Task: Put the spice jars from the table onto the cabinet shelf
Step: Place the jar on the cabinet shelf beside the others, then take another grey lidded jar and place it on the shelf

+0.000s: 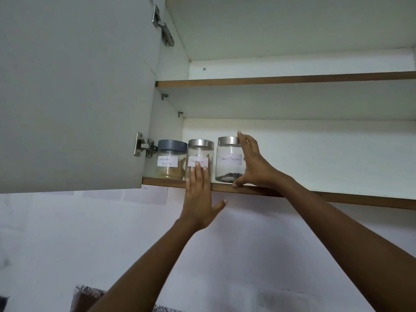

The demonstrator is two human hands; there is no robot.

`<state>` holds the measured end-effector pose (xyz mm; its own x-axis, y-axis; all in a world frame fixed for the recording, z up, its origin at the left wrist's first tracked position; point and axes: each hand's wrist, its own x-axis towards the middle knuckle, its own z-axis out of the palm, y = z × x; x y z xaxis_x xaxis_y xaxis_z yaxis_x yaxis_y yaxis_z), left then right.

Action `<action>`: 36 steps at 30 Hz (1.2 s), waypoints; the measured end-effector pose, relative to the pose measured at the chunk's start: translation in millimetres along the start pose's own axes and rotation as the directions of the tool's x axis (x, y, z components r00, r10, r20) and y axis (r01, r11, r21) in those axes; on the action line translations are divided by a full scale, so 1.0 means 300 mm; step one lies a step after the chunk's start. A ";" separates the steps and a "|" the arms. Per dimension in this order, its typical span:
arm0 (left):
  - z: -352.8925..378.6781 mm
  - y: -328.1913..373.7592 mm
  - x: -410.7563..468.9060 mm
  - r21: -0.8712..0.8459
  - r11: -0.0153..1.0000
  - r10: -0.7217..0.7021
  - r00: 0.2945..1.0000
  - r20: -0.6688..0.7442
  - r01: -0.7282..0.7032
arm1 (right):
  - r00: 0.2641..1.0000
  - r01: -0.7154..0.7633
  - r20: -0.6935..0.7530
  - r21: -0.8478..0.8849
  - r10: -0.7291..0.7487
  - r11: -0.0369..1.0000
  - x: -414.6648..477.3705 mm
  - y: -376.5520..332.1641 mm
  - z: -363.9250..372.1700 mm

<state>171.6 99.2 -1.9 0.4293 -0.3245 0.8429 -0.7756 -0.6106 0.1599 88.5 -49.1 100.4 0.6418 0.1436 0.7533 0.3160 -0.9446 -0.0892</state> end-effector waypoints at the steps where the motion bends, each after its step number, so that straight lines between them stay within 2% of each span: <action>1: 0.014 -0.010 0.000 0.035 0.999 0.018 1.000 -0.017 -0.017 | 1.000 -0.023 0.022 0.030 0.022 0.999 0.013 0.009 0.005; 5: 0.040 -0.039 -0.002 0.102 0.992 0.075 0.995 -0.067 -0.068 | 0.992 -0.099 0.088 0.118 0.089 0.988 0.033 0.044 0.015; 9: 0.052 -0.043 0.000 0.121 0.990 0.076 0.994 -0.072 -0.067 | 0.989 -0.146 0.035 0.208 0.142 0.967 0.045 0.057 0.057; 12: 0.050 -0.042 0.003 0.116 0.991 0.066 0.997 -0.051 -0.059 | 0.986 -0.142 -0.057 0.215 0.157 0.966 0.058 0.063 0.094; 17: 0.046 -0.041 0.004 0.110 0.992 0.056 0.998 -0.017 -0.054 | 0.977 -0.168 -0.106 0.166 0.187 0.972 0.075 0.055 0.129; 23: 0.041 -0.046 0.004 0.066 0.996 0.067 0.998 0.006 -0.067 | 0.978 -0.189 -0.051 0.171 0.200 0.967 0.039 0.041 0.120; 28: 0.008 -0.050 -0.008 0.018 0.997 0.073 0.995 0.070 -0.074 | 0.972 -0.201 -0.095 0.132 0.214 0.971 -0.124 -0.019 0.068; 30: 0.009 -0.033 -0.063 -0.069 0.994 0.092 0.994 0.064 -0.088 | 0.975 -0.190 -0.090 0.137 0.203 0.972 -0.226 -0.050 0.027; 36: 0.051 0.200 -0.387 -0.289 0.922 0.268 0.963 -0.001 -0.257 | 0.978 -0.198 -0.054 0.094 0.204 0.976 -0.628 -0.135 -0.100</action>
<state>82.2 89.1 -97.9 0.2050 -0.4756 0.8554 -0.9593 -0.2712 0.0792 -66.2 -46.6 -18.4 0.6542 -0.0677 0.7533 0.2471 -0.9222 -0.2976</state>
